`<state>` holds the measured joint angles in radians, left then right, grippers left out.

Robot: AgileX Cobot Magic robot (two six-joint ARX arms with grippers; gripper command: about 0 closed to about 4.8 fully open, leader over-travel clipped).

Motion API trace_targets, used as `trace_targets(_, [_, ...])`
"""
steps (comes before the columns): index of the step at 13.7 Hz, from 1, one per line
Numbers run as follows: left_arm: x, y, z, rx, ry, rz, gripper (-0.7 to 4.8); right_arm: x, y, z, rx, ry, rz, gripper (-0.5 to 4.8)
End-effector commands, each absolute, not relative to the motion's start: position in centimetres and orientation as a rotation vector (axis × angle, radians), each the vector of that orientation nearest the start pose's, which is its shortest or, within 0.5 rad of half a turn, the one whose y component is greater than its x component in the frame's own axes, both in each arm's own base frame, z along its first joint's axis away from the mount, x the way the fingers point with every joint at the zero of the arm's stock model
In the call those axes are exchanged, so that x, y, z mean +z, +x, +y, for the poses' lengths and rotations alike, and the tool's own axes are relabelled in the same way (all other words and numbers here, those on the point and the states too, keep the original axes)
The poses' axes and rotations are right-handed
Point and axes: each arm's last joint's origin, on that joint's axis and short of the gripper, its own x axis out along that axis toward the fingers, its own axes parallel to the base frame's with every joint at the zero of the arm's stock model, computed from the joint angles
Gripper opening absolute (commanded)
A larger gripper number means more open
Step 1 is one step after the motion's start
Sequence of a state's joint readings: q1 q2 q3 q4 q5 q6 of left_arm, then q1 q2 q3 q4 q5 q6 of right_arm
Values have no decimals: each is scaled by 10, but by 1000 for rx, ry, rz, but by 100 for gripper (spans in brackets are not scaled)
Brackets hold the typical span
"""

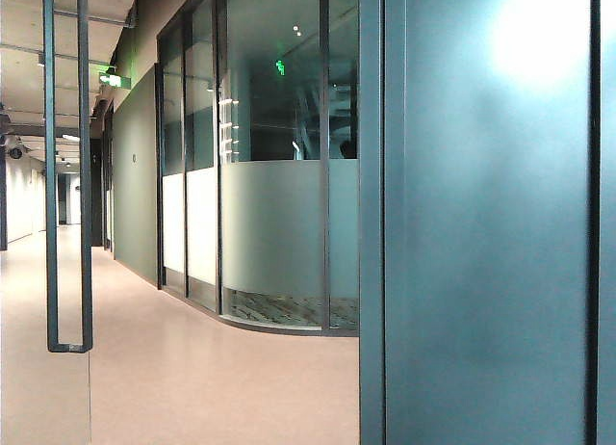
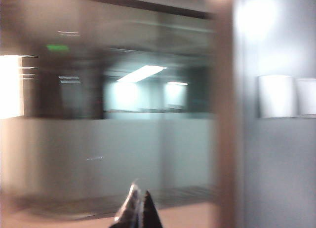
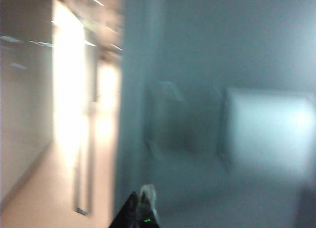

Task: Raise the arm to find the leftmost switch on the wall and turn off the lights.

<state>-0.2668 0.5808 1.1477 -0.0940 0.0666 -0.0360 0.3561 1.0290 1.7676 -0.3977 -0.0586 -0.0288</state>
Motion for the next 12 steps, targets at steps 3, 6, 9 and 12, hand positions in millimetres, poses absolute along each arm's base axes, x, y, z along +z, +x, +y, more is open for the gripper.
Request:
trace_targets(3, [412,17,1,-64,-90,-456,-5,493,55,15,178,56,-350,-1])
trace_targets(6, [390,20,1,-54,-41,-248,-5,449,34,6,138,50,-305,-1])
trace_targets(9, [383,21,0,-59,-26,-187,-5,406,22,-1,43,60,-287,-1])
trace_targets(12, [383,21,0,-74,-134,-189,-5,392,15,-4,24,69,-305,-1])
